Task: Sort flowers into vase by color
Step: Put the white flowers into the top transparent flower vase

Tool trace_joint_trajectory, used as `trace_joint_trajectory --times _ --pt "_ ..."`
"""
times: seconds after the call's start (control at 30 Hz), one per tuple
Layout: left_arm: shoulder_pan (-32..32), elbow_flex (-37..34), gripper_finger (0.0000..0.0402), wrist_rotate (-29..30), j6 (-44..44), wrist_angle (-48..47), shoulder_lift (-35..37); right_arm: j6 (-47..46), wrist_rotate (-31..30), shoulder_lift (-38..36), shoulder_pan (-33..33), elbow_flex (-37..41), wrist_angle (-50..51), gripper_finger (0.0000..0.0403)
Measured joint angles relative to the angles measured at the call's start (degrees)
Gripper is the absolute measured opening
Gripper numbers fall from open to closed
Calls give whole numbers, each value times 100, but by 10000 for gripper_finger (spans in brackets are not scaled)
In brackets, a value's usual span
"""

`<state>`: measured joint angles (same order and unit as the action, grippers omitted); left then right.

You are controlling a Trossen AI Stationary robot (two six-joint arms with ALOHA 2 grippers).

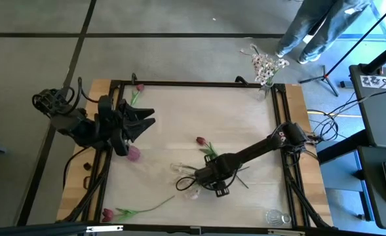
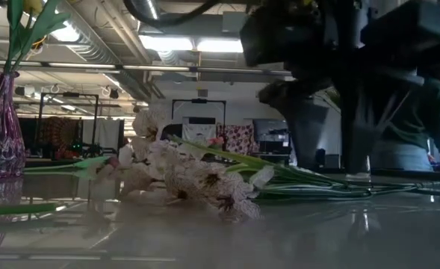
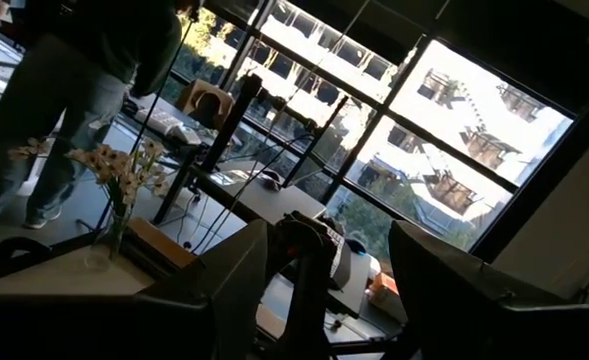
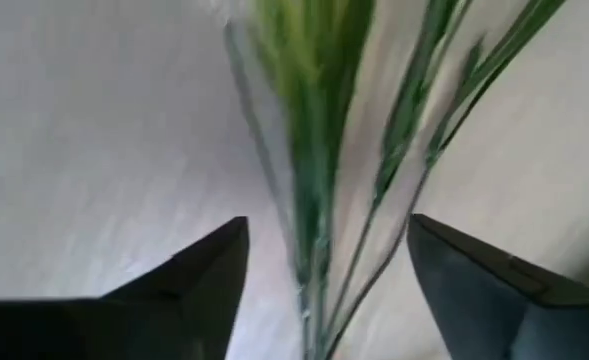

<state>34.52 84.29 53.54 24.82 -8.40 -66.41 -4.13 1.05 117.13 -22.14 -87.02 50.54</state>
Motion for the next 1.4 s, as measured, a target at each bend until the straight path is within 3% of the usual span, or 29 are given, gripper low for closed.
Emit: trace_joint_trajectory --times 0.17,0.3,0.53,0.77,0.9,1.07,1.2,1.33,1.4 --pt "55 0 208 3 -2 -1 0 30 -97 150 90 129 -507 288" --pt "178 0 208 8 -10 -11 0 42 -45 384 127 136 -654 258" --pt "232 0 208 461 -9 -8 9 224 -64 517 114 121 -690 149" --pt "208 0 208 233 -325 30 108 342 -89 528 208 -420 -407 14" --pt "223 0 208 319 -697 27 377 527 -366 108 463 -1242 141 26" --pt "225 0 208 304 -1320 38 844 986 -1254 -590 917 -2159 1226 8" --pt "167 0 208 288 -1402 29 1132 1214 -1698 -1364 1547 -2278 1477 15" --pt "107 9 208 232 -1691 -9 1166 1181 -1682 -2137 2441 -2281 1314 8" --pt "106 8 208 -98 -1817 -117 1142 1166 -1576 -2527 2835 -2278 1015 6"
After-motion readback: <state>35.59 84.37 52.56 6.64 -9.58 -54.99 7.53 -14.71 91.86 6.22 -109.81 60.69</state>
